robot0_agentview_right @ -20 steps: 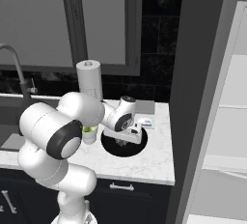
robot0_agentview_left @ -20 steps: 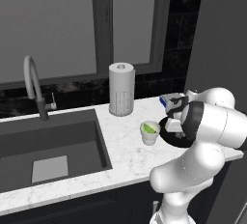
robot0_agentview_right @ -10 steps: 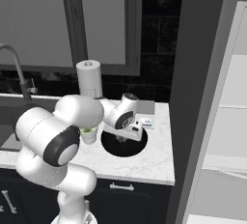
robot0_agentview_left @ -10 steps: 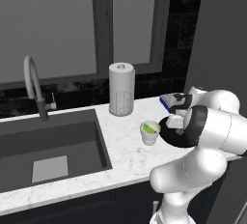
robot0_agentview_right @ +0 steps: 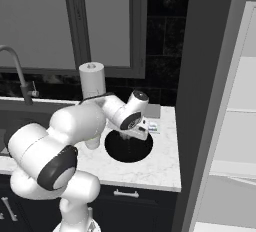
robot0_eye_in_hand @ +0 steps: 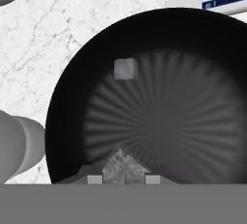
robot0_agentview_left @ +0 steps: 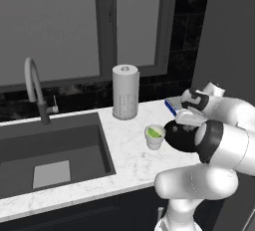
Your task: Grab a lemon wedge from the fridge and one ice cube from the ice bowl, and put them in the glass of lemonade.
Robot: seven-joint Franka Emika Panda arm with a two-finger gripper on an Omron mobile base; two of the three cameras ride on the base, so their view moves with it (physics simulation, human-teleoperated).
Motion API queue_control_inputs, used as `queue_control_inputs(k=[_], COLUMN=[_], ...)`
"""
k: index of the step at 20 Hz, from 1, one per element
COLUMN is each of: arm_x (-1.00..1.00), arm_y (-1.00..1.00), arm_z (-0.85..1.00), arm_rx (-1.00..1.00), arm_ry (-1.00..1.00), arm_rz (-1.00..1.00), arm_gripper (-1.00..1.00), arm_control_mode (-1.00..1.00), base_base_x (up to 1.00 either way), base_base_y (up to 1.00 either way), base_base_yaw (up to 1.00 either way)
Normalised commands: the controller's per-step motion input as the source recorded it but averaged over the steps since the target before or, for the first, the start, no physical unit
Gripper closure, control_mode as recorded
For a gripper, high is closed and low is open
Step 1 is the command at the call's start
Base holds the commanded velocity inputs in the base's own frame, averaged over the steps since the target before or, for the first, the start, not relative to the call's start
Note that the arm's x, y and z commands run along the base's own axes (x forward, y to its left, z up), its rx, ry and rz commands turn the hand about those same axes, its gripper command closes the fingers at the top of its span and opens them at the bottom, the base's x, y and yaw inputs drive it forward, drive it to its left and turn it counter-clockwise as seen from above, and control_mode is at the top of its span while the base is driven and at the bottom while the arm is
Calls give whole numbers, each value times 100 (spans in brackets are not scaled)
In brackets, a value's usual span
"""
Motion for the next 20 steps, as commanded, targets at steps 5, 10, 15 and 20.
queue_control_inputs(k=[5, 10, 15, 20], arm_x=[-30, 0, 0, 0], arm_y=[22, 78, 100, 97], arm_z=[53, 77, 58, 14], arm_rx=[2, -4, -18, -31], arm_ry=[-22, -6, 0, 6], arm_rz=[1, 6, 6, 1], arm_gripper=[100, 100, 100, 100], arm_control_mode=[-100, -100, -100, -100], base_base_x=[0, 0, 0, 0], base_base_y=[0, 0, 0, 0], base_base_yaw=[0, 0, 0, 0])
